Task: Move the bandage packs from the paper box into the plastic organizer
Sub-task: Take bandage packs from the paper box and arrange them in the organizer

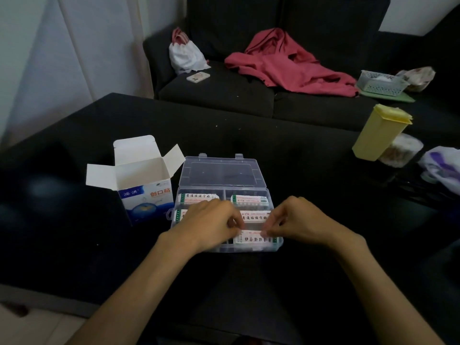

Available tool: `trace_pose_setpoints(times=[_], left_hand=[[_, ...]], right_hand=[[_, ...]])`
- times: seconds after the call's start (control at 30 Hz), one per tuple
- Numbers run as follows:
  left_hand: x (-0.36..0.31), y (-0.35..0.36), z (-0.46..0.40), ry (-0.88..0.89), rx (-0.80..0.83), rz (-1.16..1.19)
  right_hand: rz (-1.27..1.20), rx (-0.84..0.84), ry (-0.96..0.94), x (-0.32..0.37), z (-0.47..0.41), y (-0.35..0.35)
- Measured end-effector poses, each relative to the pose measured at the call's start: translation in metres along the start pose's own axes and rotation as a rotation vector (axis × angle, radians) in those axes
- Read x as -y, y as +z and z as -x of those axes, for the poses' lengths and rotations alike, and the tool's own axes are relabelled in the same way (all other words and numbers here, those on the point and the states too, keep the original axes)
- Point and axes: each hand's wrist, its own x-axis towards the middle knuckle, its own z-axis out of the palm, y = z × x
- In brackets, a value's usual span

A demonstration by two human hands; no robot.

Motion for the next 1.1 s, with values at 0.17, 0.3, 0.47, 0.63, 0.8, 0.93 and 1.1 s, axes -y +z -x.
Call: trace_pose_setpoints(times=[0.17,0.3,0.47,0.63,0.8,0.93,1.1], left_hand=[[-0.003,0.001,0.001,0.028,0.025,-0.068],[-0.004,0.001,0.001,0.039,0.026,-0.079],[-0.002,0.007,0.002,0.038,-0.018,-0.119],[-0.005,0.006,0.001,0.051,-0.016,-0.132],[-0.005,0.006,0.002,0.051,-0.024,-0.146],[-0.006,0.001,0.004,0.036,-0.046,-0.071],[0.001,-0.022,0.017,-0.073,-0.220,0.174]], right_hand=[[0.280,-0.057,0.014,0.008,0.002,0.000],[0.287,-0.154,-0.014,0.012,0.006,-0.004],[0.204,-0.125,0.045,0.008,0.009,-0.011],[0.309,-0.022,0.076,0.007,0.001,0.000],[0.362,-0.046,0.056,0.006,0.000,-0.001],[0.359,-0.068,0.061,0.003,-0.004,-0.005],[0.187,-0.180,0.046,0.018,-0.002,-0.017]])
